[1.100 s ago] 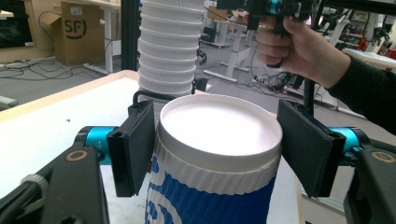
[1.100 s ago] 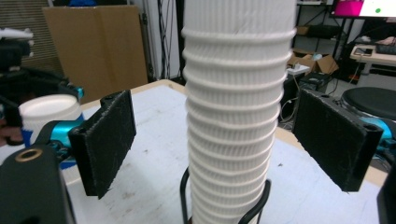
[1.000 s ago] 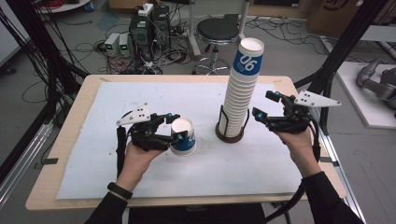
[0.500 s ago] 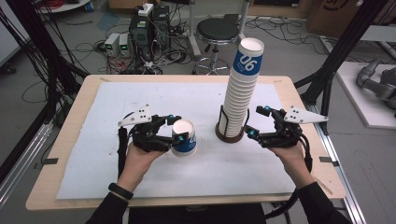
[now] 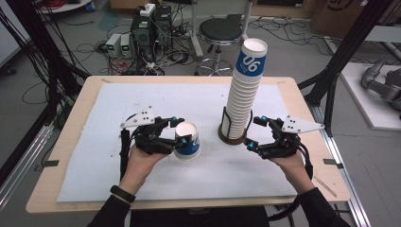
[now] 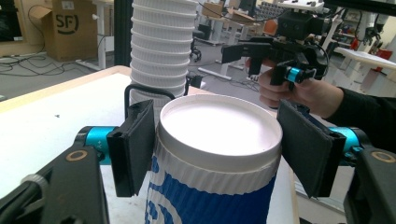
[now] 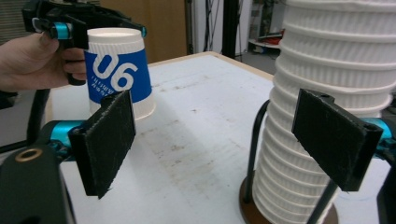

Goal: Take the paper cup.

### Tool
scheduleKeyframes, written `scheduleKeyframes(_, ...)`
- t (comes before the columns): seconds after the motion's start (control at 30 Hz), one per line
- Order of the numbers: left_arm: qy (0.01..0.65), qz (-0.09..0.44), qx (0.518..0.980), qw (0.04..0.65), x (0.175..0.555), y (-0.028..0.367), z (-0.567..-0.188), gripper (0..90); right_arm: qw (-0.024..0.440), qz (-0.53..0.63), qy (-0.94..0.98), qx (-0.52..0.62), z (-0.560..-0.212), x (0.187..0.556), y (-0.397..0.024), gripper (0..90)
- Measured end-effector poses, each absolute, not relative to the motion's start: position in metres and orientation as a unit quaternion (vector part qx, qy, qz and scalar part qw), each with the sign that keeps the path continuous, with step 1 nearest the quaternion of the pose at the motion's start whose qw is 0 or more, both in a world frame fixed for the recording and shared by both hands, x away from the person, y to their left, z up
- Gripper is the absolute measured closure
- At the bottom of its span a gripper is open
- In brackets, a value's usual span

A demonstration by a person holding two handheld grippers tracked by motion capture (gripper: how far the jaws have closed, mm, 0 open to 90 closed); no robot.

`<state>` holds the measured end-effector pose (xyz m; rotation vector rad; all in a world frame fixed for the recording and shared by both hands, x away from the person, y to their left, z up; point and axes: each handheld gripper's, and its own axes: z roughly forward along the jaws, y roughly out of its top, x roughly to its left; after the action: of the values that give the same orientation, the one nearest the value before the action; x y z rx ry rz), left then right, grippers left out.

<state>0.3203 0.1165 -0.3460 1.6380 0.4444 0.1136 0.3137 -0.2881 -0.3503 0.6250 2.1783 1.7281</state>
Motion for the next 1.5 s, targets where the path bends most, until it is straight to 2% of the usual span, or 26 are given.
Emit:
scheduleKeyframes(0.47, 0.182, 0.04, 0.725, 0.663, 0.316, 0.105, -0.344, 30.1, 0.084, 0.579, 0.792, 0.175, -0.365, 0.313, -0.25, 13.8)
scheduleKeyframes(1.03, 0.159, 0.027, 0.729, 0.665, 0.307, 0.082, -0.343, 30.2, 0.045, 0.559, 0.815, 0.145, -0.377, 0.306, -0.212, 13.8)
scheduleKeyframes(1.5, 0.143, 0.02, 0.728, 0.67, 0.302, 0.068, -0.346, 30.2, 0.02, 0.562, 0.815, 0.141, -0.382, 0.302, -0.197, 13.8)
